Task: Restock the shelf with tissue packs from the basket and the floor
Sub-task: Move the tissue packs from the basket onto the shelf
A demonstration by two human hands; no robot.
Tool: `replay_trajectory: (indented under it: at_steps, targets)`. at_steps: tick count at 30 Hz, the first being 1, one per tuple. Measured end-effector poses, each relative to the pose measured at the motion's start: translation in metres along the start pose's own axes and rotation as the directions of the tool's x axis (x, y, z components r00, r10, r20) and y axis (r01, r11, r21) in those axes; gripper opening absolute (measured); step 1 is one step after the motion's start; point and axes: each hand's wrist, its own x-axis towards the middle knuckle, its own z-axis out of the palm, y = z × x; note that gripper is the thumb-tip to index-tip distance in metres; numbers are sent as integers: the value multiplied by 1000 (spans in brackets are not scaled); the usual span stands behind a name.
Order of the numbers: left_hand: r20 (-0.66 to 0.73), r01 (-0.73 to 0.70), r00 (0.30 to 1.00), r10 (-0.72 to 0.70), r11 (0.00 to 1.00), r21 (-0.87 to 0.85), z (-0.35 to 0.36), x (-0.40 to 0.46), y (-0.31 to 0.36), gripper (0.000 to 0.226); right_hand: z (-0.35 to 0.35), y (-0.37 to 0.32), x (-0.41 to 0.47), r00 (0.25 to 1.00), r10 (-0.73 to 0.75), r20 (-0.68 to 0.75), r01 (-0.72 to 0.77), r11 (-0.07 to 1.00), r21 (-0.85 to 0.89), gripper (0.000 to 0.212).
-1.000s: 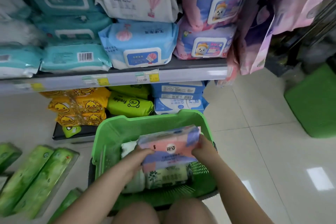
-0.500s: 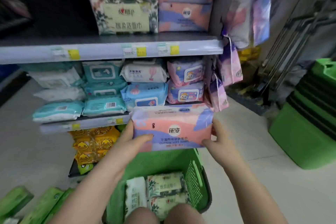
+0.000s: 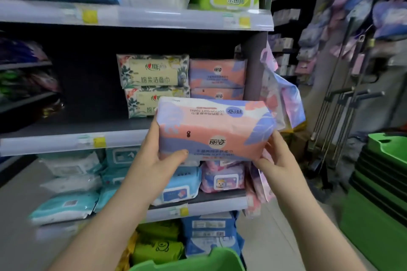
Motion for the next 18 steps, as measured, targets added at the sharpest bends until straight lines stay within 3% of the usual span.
replay_trajectory:
  at_steps: [9, 18]
  targets:
    - [4, -86, 996, 86, 990, 112, 23, 110, -20, 73, -9, 24, 99, 995, -1, -101, -8, 996, -87, 74]
    - [-54, -66, 996, 77, 979, 193, 49, 180, -46, 62, -8, 66, 164, 988, 11, -154, -30, 992, -121, 73]
